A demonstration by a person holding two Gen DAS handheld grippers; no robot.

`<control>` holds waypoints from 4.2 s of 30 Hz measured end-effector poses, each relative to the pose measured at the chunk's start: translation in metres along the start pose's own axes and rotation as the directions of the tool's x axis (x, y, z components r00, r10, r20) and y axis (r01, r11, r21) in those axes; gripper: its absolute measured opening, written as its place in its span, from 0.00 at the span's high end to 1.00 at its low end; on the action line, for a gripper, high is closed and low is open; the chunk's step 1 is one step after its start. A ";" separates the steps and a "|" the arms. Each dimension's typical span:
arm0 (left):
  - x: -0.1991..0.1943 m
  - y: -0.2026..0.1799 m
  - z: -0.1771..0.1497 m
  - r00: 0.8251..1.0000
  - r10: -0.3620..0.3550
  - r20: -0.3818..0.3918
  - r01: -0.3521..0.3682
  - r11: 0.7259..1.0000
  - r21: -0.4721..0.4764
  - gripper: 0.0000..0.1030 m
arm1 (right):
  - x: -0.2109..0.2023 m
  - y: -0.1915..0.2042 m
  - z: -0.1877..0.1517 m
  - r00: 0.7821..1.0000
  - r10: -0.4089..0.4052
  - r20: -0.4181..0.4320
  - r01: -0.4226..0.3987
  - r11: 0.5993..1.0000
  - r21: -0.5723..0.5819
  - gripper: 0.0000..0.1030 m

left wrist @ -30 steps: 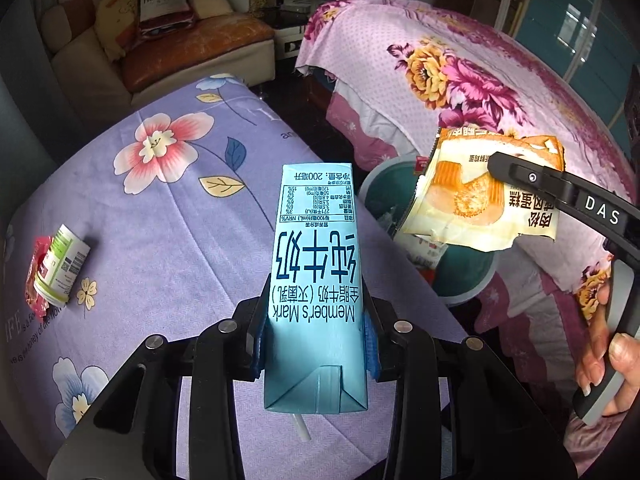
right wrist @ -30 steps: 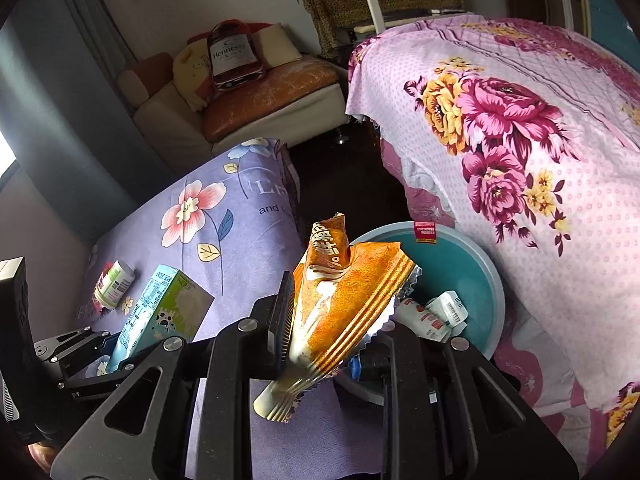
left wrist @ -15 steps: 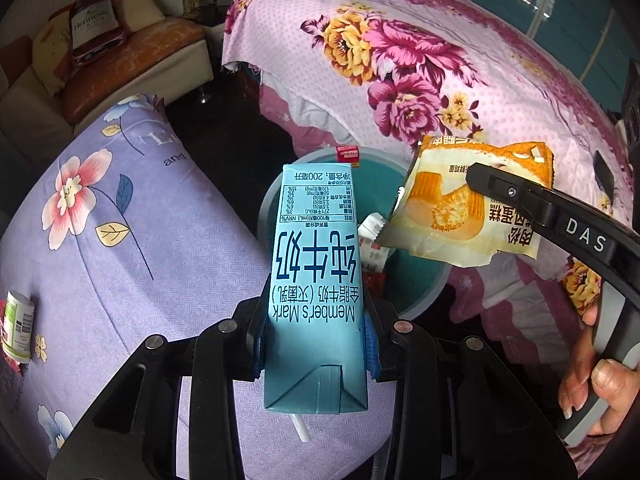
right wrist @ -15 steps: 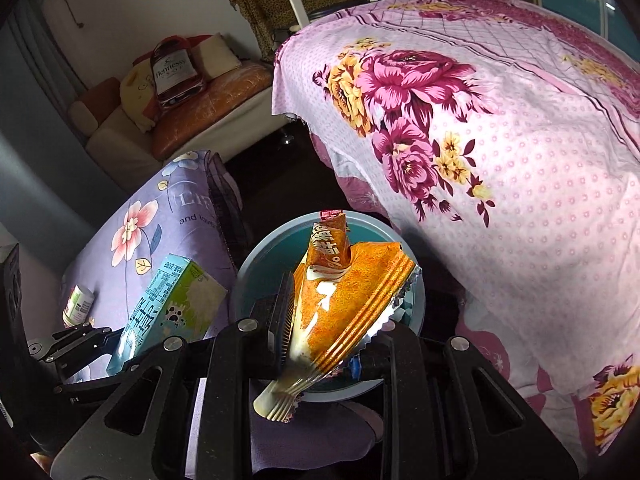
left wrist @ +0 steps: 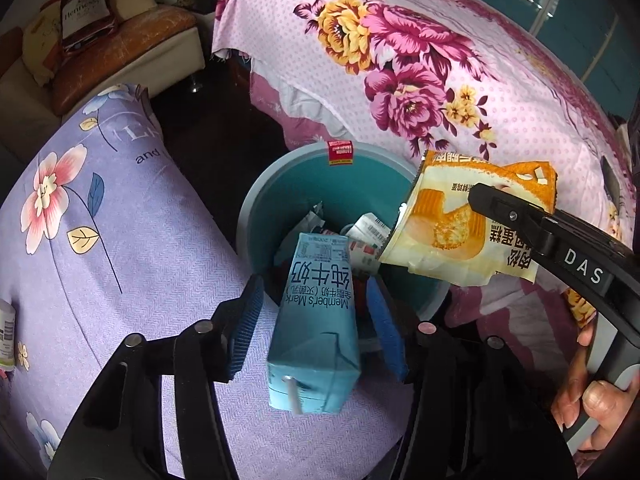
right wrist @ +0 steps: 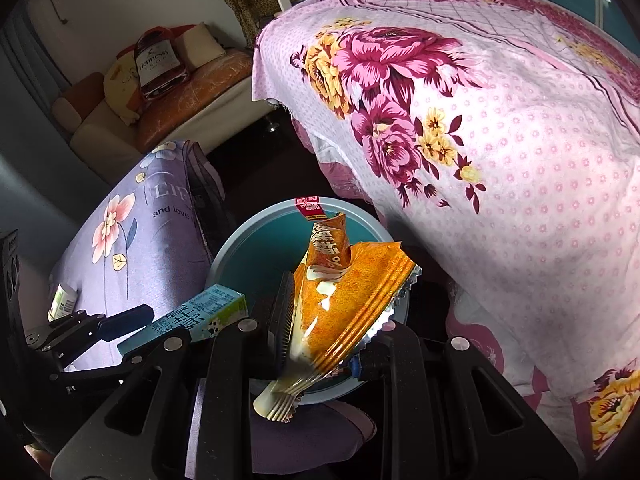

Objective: Collect trash
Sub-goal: 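Open the left gripper to drop the carton while the right gripper drops the snack bag, then move both open grippers back to the remaining trash on the bed, then grasp the pink Nabati wafer pack with the left gripper while the right gripper grasps the Swisse bottle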

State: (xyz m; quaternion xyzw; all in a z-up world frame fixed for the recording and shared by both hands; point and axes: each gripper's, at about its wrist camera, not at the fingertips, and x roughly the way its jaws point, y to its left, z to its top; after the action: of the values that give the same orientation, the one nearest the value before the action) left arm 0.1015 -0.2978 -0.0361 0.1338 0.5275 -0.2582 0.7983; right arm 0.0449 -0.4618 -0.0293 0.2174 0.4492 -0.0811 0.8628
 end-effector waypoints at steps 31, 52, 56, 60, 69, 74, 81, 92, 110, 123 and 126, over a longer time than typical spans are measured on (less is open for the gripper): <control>-0.011 0.073 -0.035 1.000 -0.015 -0.004 0.015 0.984 -0.176 0.10 | 0.032 0.040 -0.003 0.991 -0.040 -0.124 0.036 0.999 -0.034 0.24; -0.046 0.146 -0.078 0.998 -0.025 0.049 0.039 0.947 -0.319 0.10 | 0.026 0.127 -0.018 0.984 -0.052 -0.172 0.024 0.986 -0.165 0.19; -0.056 0.168 -0.091 0.998 -0.019 0.067 0.042 0.934 -0.356 0.10 | 0.024 0.155 -0.021 0.983 -0.060 -0.173 0.023 0.978 -0.208 0.19; -0.065 0.193 -0.106 0.996 -0.015 0.083 0.047 0.915 -0.402 0.10 | 0.026 0.186 -0.026 0.981 -0.068 -0.180 0.020 0.966 -0.257 0.19; -0.089 0.262 -0.150 0.994 0.052 0.097 0.001 0.876 -0.481 0.10 | 0.045 0.267 -0.043 0.969 -0.066 -0.237 -0.028 0.928 -0.371 0.19; -0.105 0.313 -0.180 0.988 0.121 0.092 -0.053 0.842 -0.537 0.10 | 0.064 0.324 -0.052 0.958 -0.037 -0.283 -0.092 0.900 -0.427 0.19; -0.120 0.386 -0.223 0.973 0.225 0.058 -0.143 0.778 -0.611 0.10 | 0.094 0.405 -0.062 0.940 -0.036 -0.340 -0.142 0.863 -0.485 0.19; -0.127 0.451 -0.247 0.965 0.252 0.071 -0.145 0.741 -0.656 0.10 | 0.144 0.498 -0.064 0.918 -0.022 -0.396 -0.184 0.861 -0.474 0.19; -0.112 0.468 -0.249 0.972 0.231 0.051 -0.142 0.741 -0.657 0.09 | 0.181 0.518 -0.090 0.884 0.062 -0.463 -0.267 0.881 -0.392 0.34; -0.102 0.458 -0.201 0.963 0.256 0.081 -0.167 0.807 -0.566 0.04 | 0.168 0.462 -0.088 0.909 -0.062 -0.411 -0.179 0.834 -0.521 0.40; -0.093 0.453 -0.186 0.958 0.279 0.060 -0.211 0.835 -0.509 0.04 | 0.159 0.441 -0.086 0.901 -0.044 -0.431 -0.193 0.849 -0.492 0.40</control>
State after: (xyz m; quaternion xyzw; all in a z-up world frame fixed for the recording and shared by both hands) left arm 0.1796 0.1947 -0.0540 -0.0273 0.5006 -0.0175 0.8651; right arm 0.2212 -0.0212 -0.0681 0.0047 0.6226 0.1281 0.7720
